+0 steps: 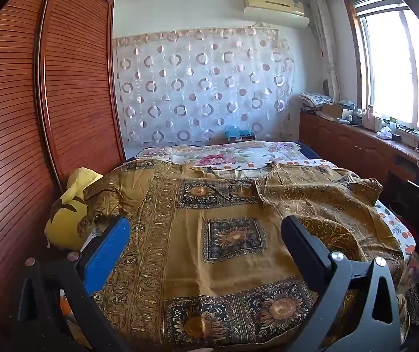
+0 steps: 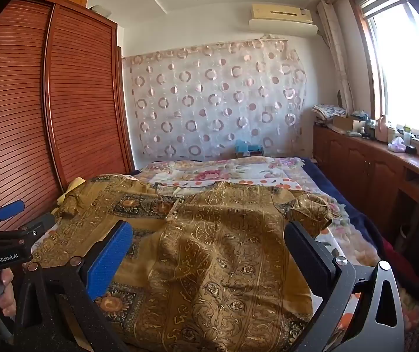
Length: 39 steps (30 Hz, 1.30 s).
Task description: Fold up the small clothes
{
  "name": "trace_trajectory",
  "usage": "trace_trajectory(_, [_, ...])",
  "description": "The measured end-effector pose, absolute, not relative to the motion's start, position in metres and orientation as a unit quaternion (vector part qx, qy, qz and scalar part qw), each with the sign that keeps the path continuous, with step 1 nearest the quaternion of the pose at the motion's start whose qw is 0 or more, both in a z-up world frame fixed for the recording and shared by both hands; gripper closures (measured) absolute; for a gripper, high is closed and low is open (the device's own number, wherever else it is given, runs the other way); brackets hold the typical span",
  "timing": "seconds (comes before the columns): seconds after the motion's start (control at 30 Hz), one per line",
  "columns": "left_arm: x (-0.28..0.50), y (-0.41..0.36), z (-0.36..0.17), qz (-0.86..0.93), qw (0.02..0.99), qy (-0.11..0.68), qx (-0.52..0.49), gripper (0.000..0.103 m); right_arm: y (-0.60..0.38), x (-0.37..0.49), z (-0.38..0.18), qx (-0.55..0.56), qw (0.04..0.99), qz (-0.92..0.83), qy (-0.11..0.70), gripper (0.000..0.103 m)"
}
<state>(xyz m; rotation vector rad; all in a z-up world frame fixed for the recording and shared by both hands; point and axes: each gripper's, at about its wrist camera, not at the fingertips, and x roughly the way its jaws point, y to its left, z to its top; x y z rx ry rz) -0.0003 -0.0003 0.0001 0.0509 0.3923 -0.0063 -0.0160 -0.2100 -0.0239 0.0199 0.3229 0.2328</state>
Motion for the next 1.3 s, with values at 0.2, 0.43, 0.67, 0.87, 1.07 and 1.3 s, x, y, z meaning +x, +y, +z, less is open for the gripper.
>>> trace_trajectory(0.2, [-0.0009, -0.0007, 0.0003, -0.002, 0.98, 0.196, 0.024, 0.0, -0.2102, -0.0161, -0.0238, 0.008, 0.981, 0.116, 0.157, 0.0])
trace_trajectory(0.43, [-0.0014, -0.0011, 0.0004, -0.004, 0.98, 0.196, 0.024, 0.0, -0.2116, -0.0164, -0.0255, 0.01, 0.98, 0.116, 0.16, 0.0])
trace_trajectory(0.67, [0.0001, -0.0002, 0.0, -0.004, 0.98, 0.199, 0.023, 0.0, -0.2113, -0.0166, -0.0253, 0.009, 0.981, 0.115, 0.159, 0.0])
trace_trajectory(0.87, [0.0001, -0.0002, 0.0, -0.004, 0.98, 0.199, 0.023, 0.0, -0.2104, -0.0171, -0.0247, 0.007, 0.981, 0.114, 0.158, 0.0])
trace_trajectory(1.07, [0.0001, -0.0003, 0.0, -0.003, 0.98, 0.199, 0.023, 0.0, -0.2106, -0.0156, -0.0246, 0.006, 0.98, 0.115, 0.16, 0.0])
trace_trajectory(1.3, [0.0002, -0.0003, 0.0, -0.003, 0.98, 0.198, 0.023, 0.0, -0.2102, -0.0156, -0.0256, 0.007, 0.98, 0.115, 0.16, 0.0])
